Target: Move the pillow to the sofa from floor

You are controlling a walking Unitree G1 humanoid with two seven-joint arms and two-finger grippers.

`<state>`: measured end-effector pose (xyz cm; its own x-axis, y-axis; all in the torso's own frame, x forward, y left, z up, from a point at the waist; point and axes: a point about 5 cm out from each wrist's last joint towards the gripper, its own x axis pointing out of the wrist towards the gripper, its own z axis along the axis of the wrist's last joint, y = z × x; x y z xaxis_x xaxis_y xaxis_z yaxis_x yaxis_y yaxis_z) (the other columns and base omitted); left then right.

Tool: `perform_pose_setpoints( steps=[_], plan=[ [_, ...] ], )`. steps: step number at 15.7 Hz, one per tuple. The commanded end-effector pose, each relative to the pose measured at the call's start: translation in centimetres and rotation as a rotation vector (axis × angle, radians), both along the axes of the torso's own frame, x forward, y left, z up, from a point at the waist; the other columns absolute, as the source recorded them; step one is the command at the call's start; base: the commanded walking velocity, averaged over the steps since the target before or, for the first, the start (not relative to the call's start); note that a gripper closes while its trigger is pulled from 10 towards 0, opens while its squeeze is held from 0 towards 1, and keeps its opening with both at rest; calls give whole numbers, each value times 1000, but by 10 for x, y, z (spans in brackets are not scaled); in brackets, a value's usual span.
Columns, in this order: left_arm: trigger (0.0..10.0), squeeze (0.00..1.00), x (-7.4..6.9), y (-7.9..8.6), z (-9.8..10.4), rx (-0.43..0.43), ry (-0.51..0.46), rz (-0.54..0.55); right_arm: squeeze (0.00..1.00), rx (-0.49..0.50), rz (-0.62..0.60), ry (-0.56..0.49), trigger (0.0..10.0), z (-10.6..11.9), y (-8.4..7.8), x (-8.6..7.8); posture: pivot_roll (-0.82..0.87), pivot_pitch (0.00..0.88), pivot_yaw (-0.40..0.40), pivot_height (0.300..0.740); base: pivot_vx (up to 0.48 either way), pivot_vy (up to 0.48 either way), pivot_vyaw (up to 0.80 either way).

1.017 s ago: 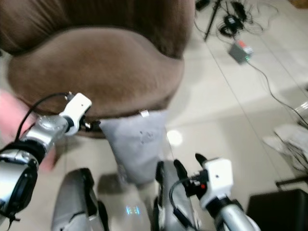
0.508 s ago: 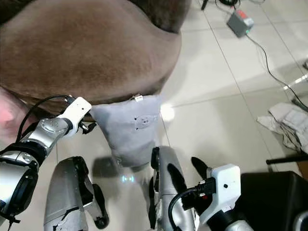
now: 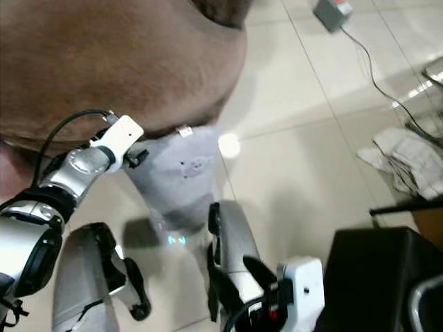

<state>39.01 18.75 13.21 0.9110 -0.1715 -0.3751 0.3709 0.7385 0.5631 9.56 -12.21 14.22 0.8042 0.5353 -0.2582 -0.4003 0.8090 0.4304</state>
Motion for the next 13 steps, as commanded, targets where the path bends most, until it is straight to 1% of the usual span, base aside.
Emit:
perform_pose_setpoints(
  steps=[1,5,7,10,13],
  plan=[
    [10000,0,-4,-4,-10,3,21,-2,169,3,7,30,10000,1,0,-6,-447,473,-154,548,0,0,0],
    [10000,0,-7,-11,-19,23,23,-20,173,10,8,54,10000,4,0,-11,-458,492,-166,548,0,0,0],
    [10000,0,-12,-16,-29,3,56,-21,173,10,0,66,10000,5,0,-15,-480,501,-177,548,0,0,0],
    [10000,0,-16,-16,-37,-37,104,9,169,8,-14,80,10000,4,0,-16,-475,501,-170,548,0,0,0],
    [10000,0,-19,-13,-44,-13,135,25,169,8,-15,80,10000,4,1,-15,-471,502,-165,548,0,0,0]
  ],
)
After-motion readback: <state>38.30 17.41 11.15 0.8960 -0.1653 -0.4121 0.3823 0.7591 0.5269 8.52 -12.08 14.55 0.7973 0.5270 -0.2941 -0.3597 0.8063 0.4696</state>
